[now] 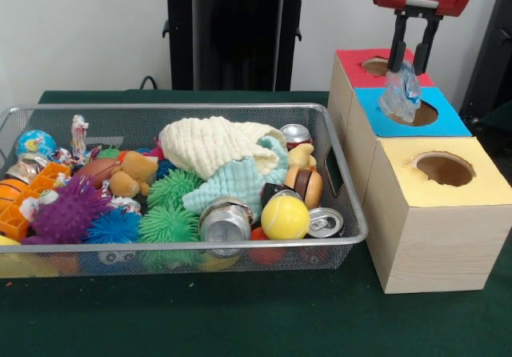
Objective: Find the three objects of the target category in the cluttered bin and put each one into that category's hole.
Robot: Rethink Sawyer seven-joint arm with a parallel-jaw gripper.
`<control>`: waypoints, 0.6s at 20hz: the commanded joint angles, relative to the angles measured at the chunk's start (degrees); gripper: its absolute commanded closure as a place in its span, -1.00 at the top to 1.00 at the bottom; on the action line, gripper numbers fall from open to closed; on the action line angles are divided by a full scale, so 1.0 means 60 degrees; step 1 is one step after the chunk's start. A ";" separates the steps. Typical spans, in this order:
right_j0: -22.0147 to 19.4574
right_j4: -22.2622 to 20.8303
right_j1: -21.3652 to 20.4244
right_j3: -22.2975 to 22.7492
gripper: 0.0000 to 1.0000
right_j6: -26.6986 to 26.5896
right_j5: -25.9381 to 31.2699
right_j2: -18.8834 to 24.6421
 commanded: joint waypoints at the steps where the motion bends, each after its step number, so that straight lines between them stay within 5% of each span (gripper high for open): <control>1: -0.0052 0.0092 0.0451 -0.0241 -1.00 0.3880 -0.0383 0.0532; 12: 0.0246 0.0022 0.0434 -0.0090 -1.00 0.3833 -0.0180 0.0794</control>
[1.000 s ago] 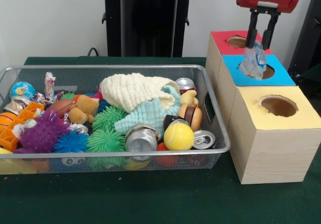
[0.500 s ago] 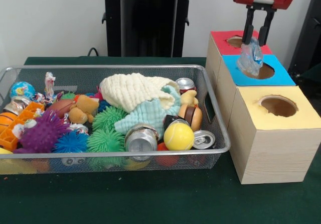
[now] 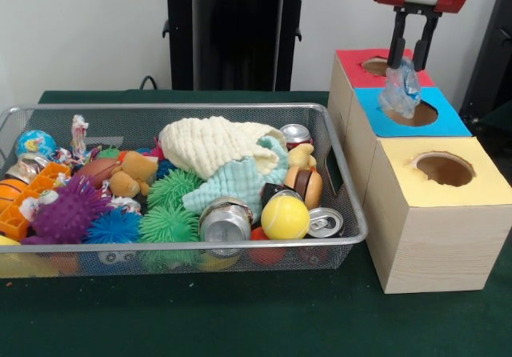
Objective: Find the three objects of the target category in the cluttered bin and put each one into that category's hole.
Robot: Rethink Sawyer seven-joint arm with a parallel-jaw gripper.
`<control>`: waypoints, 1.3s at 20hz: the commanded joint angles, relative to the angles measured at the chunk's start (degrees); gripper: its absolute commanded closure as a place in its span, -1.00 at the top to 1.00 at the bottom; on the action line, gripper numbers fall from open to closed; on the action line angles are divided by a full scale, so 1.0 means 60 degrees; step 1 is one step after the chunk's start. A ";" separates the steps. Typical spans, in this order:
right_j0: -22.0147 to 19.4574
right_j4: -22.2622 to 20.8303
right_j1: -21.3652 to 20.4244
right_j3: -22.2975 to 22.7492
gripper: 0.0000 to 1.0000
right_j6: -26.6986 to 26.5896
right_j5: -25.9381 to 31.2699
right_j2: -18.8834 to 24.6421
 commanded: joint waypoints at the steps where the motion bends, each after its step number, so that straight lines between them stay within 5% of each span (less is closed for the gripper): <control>1: 0.0066 0.0068 0.0434 -0.0227 -1.00 0.3832 -0.0182 0.0674; 26: 0.0335 0.0038 0.0659 -0.0181 -1.00 0.3843 0.0509 0.0926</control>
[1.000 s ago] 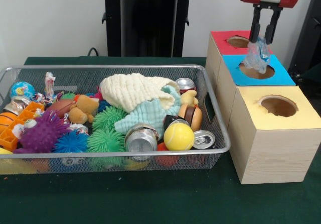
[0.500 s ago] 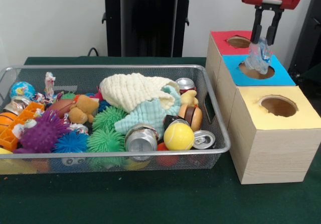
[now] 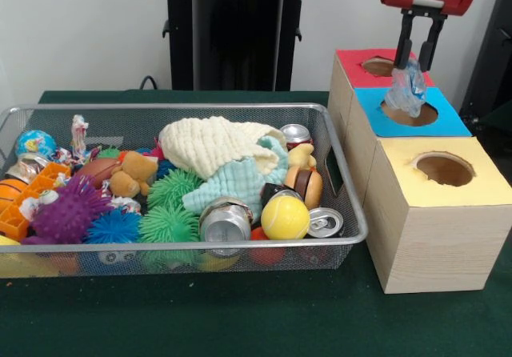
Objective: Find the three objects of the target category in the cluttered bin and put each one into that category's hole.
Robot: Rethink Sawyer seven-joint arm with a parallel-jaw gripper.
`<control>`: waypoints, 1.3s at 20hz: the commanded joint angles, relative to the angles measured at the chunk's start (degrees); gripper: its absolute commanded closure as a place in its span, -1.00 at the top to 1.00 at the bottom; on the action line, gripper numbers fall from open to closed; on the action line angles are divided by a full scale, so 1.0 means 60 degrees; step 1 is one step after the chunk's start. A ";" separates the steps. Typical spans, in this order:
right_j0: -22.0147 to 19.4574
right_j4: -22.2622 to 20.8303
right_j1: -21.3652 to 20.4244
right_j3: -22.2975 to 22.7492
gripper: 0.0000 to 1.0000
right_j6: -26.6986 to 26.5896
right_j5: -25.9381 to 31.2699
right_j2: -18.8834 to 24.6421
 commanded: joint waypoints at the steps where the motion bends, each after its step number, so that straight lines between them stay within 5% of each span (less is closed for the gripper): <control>1: -0.0108 0.0092 0.0498 -0.0421 -1.00 0.3842 0.0345 0.0733; 26: -0.0033 0.0088 0.0479 -0.0508 -1.00 0.3778 0.0393 0.0793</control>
